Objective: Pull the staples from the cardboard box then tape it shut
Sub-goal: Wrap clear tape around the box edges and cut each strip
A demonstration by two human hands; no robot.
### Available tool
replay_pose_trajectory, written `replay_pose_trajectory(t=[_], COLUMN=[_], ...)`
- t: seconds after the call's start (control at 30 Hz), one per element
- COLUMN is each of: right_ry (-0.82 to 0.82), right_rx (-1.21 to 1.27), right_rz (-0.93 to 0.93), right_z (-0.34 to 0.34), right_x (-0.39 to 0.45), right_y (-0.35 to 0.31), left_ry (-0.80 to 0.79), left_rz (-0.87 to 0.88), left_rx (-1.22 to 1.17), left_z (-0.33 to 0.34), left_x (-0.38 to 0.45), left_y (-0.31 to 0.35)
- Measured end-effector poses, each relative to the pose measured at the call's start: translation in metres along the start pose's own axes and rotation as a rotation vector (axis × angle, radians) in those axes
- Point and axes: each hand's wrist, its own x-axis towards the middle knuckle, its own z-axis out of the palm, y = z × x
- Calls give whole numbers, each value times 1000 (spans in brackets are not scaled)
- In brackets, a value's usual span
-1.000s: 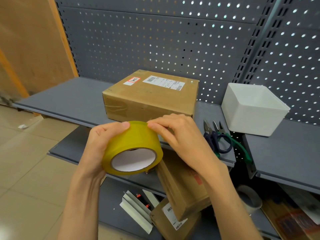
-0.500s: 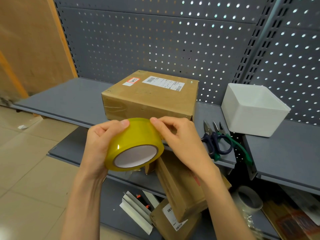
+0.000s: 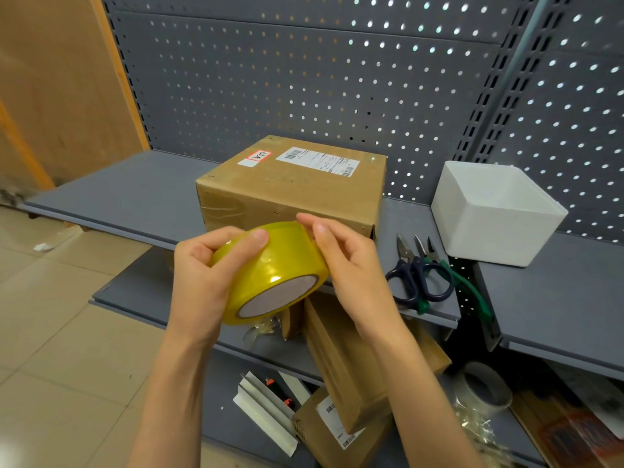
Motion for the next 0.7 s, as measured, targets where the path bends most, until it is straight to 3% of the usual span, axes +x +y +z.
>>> replay_pose_trajectory(t=[0.33, 0.57, 0.7], right_ry=[344, 319, 188], right_rx=[-57, 13, -381], right_rz=[-188, -118, -148], right_z=[6, 8, 16], right_x=[-9, -9, -15], right_y=[-1, -4, -4], left_ry=[92, 140, 176], left_rz=[87, 73, 74], left_rx=[189, 179, 191], left_z=[11, 19, 21], left_x=[-2, -3, -3], left_y=[2, 2, 1])
